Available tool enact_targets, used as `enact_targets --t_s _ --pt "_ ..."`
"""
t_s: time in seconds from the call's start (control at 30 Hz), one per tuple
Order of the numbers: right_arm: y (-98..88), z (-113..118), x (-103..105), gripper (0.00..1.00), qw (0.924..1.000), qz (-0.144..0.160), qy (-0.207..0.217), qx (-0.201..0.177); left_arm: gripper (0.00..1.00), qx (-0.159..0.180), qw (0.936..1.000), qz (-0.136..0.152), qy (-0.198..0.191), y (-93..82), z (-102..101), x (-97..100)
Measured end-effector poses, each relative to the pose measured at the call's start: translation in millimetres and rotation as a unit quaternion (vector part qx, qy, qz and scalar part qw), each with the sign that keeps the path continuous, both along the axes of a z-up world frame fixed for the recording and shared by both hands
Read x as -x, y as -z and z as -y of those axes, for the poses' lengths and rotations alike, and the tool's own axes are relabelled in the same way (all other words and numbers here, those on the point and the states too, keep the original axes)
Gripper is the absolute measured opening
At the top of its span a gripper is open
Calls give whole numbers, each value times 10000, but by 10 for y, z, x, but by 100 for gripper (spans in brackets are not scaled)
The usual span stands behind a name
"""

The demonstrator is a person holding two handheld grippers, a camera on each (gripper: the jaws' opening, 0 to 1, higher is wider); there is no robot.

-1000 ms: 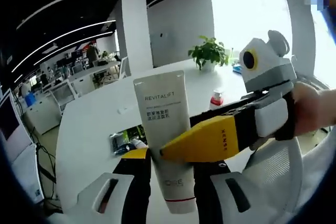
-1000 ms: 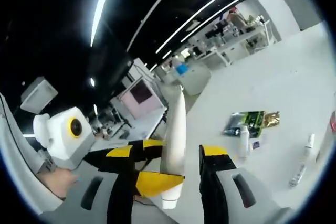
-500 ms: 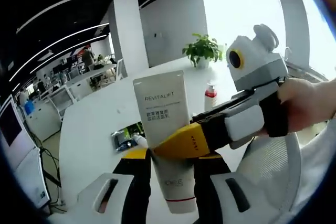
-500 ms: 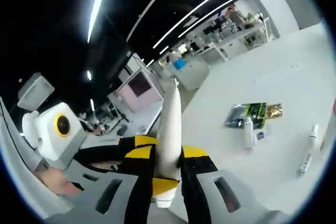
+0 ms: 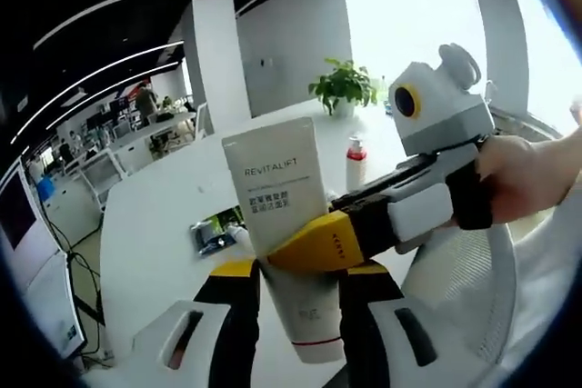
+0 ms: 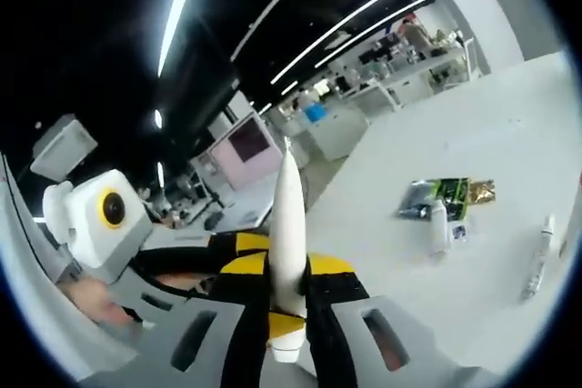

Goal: Arrange the skincare products in the storage area until every visible bottle or jar stands upright without overlapping.

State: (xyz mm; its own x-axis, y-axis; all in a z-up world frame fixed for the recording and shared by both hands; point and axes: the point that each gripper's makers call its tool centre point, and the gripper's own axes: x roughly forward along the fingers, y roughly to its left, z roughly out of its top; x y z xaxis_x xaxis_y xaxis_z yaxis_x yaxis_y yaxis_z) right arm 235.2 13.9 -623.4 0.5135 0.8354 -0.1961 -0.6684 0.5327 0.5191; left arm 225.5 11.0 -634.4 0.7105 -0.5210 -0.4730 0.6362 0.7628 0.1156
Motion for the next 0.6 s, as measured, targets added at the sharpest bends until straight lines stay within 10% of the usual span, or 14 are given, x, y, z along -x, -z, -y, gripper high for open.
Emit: enact_targets --t_s 0.27,0.6 --pt "-33 38 218 12 9986 385 -347 51 38 340 9984 -205 391 33 -30 179" --pt "-44 280 525 12 9864 1075 -1188 360 48 -262 9889 -630 1323 176 -279 499"
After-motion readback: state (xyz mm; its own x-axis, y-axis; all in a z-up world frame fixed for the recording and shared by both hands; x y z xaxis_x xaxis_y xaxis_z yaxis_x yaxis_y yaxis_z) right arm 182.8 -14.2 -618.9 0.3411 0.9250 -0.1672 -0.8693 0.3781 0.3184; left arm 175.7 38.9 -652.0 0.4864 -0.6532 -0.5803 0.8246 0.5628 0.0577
